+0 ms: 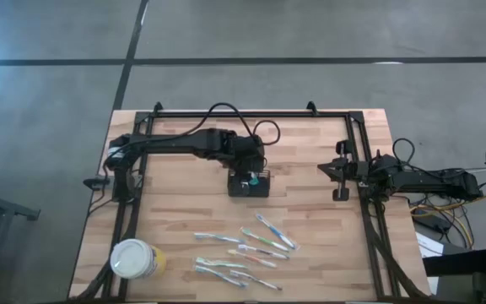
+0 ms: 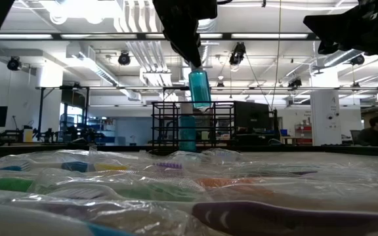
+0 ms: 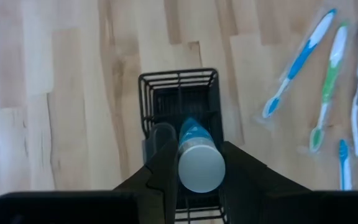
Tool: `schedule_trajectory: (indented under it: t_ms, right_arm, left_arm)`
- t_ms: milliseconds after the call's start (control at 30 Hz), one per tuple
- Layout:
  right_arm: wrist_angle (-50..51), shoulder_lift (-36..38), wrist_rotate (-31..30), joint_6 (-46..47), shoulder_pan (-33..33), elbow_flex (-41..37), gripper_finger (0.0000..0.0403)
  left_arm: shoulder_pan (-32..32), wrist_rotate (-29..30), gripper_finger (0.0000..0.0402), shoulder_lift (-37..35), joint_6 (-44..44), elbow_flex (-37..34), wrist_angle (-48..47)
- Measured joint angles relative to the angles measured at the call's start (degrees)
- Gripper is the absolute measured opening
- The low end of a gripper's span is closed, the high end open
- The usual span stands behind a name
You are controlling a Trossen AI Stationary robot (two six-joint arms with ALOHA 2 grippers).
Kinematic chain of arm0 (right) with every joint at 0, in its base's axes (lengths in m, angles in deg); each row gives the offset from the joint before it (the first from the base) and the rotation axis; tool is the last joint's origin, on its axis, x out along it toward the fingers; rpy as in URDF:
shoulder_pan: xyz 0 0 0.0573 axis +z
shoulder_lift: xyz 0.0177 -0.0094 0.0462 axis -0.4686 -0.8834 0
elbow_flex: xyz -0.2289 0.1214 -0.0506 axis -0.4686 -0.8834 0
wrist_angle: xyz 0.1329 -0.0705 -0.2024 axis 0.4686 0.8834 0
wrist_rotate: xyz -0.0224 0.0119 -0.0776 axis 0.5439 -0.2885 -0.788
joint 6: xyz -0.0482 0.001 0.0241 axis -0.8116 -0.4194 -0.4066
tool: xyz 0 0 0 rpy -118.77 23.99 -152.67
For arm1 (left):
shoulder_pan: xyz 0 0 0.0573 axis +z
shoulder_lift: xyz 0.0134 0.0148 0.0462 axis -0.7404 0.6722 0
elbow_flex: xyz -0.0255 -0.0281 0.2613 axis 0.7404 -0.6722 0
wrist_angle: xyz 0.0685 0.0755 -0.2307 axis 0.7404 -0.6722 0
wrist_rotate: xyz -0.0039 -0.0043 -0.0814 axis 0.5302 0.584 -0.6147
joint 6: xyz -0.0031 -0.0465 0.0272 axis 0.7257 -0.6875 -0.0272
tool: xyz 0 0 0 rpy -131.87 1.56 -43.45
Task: Pick & Place toothbrushing station
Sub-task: Put the mouthwash into the wire organizer
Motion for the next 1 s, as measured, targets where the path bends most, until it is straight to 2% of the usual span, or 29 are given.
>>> schedule_trajectory:
  t_ms: [433, 1000]
  right_arm:
    - [0.02, -0.02, 0.01, 0.15, 0.0, 0.0, 0.0008]
    - [0.0, -0.02, 0.0, 0.15, -0.02, 0.0, 0.0008]
  left_arm:
    - [0.11, -1.97, 0.0099, 0.23, 0.07, 1.35, -1.06]
    - [0.09, -1.99, 0.0099, 4.69, 0.64, 1.32, -1.24]
